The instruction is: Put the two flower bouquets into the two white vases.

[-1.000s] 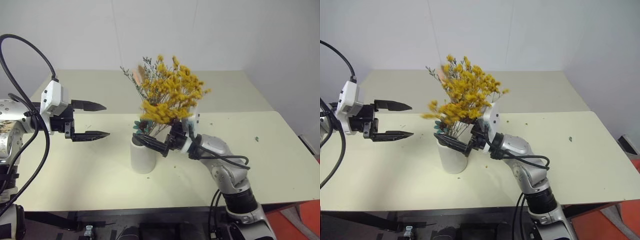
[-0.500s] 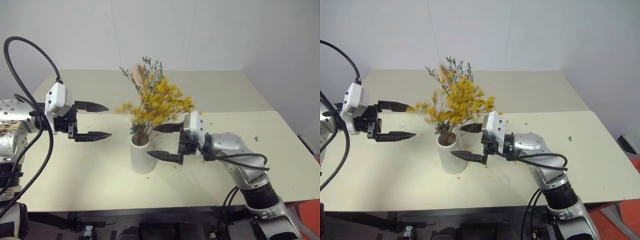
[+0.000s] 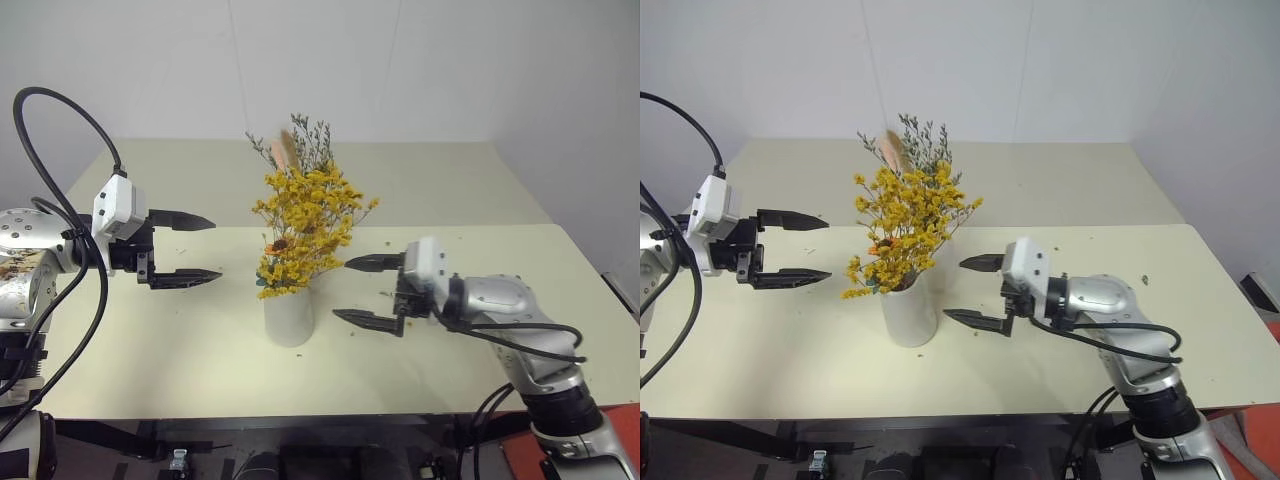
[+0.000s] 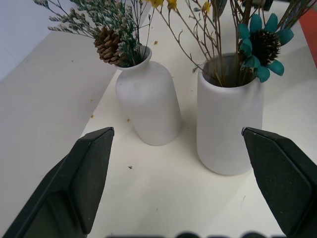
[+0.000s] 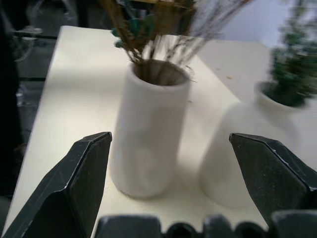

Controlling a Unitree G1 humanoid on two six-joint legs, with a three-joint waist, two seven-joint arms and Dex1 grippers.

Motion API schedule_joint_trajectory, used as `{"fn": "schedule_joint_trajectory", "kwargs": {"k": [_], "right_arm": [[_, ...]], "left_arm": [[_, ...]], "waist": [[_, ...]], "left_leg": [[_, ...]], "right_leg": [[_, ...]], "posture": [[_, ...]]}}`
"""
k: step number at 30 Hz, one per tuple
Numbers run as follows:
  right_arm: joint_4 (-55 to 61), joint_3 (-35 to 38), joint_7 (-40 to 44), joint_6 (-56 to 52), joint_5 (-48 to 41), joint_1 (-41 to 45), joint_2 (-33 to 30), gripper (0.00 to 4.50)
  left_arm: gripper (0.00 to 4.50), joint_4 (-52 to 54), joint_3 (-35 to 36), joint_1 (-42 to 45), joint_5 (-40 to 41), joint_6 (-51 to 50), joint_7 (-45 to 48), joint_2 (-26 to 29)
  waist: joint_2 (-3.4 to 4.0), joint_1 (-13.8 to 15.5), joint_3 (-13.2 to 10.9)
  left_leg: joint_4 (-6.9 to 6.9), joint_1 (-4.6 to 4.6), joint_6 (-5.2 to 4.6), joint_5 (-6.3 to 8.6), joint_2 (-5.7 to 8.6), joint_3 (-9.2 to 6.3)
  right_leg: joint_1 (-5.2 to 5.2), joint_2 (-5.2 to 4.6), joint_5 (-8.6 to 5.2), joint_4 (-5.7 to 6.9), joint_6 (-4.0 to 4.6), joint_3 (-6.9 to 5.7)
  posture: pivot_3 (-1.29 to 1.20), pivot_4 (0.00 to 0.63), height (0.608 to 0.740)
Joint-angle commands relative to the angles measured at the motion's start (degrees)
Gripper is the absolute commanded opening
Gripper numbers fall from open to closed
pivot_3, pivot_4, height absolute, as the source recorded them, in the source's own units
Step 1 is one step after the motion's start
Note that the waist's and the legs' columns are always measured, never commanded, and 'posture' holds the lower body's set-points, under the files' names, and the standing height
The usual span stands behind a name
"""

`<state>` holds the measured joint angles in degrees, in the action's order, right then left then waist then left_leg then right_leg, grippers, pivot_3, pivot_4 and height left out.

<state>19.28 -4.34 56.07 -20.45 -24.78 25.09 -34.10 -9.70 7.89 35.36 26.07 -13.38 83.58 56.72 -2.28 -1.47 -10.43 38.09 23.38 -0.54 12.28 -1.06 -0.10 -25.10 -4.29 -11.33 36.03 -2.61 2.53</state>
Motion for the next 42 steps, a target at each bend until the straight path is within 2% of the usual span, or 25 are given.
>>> {"fn": "schedule_joint_trajectory", "kwargs": {"k": [1, 14, 23, 33, 42], "right_arm": [[4.4, 7.8, 0.7, 0.2, -4.1, -3.0, -3.5, 4.47], [11.3, 25.5, 0.5, -8.0, -16.0, -16.1, -14.5, 4.47], [8.8, 37.2, 3.6, -7.4, -15.6, -23.7, -19.9, 4.47], [4.9, 42.1, 8.7, -7.0, -16.8, -25.9, -22.0, 4.47], [4.7, 44.1, 8.7, -6.8, -16.4, -26.4, -22.5, 4.47]], "left_arm": [[4.5, -0.4, 0.8, 1.3, -0.2, 1.4, 0.2, 0.5], [4.5, -1.4, 1.3, 0.6, -0.7, 2.5, 0.6, 0.6], [4.5, 0.9, 4.5, -2.7, 2.0, 0.8, 1.3, 1.6], [4.5, 4.6, 7.3, -7.0, 4.1, 0.2, -0.9, 1.0], [4.5, 4.6, 6.7, -7.3, 3.9, 1.4, -2.2, 0.7]], "waist": [[0.0, 0.2, 0.0], [-0.01, 0.6, 0.0], [-0.02, 0.7, 0.0], [-0.03, 0.6, 0.0], [-0.03, 0.7, 0.0]], "left_leg": [[0.0, 0.01, 0.0, 0.0, 0.0, 0.0], [0.0, -0.04, 0.0, 0.0, -0.01, 0.04], [0.0, -0.05, 0.0, 0.0, -0.01, 0.05], [0.0, -0.12, 0.0, 0.0, -0.02, 0.07], [0.0, -0.12, 0.0, 0.0, -0.01, 0.07]], "right_leg": [[0.0, 0.0, 0.0, -0.01, 0.0, 0.0], [0.08, 0.0, -0.05, -0.07, -0.07, 0.02], [0.1, -0.02, -0.05, -0.09, -0.08, 0.02], [0.17, -0.03, -0.06, -0.1, -0.09, 0.03], [0.18, -0.03, -0.06, -0.12, -0.09, 0.03]], "posture": [[0.0, 0.15, 0.74], [0.0, 0.15, 0.74], [0.0, 0.15, 0.74], [0.0, 0.15, 0.74], [0.0, 0.15, 0.74]]}}
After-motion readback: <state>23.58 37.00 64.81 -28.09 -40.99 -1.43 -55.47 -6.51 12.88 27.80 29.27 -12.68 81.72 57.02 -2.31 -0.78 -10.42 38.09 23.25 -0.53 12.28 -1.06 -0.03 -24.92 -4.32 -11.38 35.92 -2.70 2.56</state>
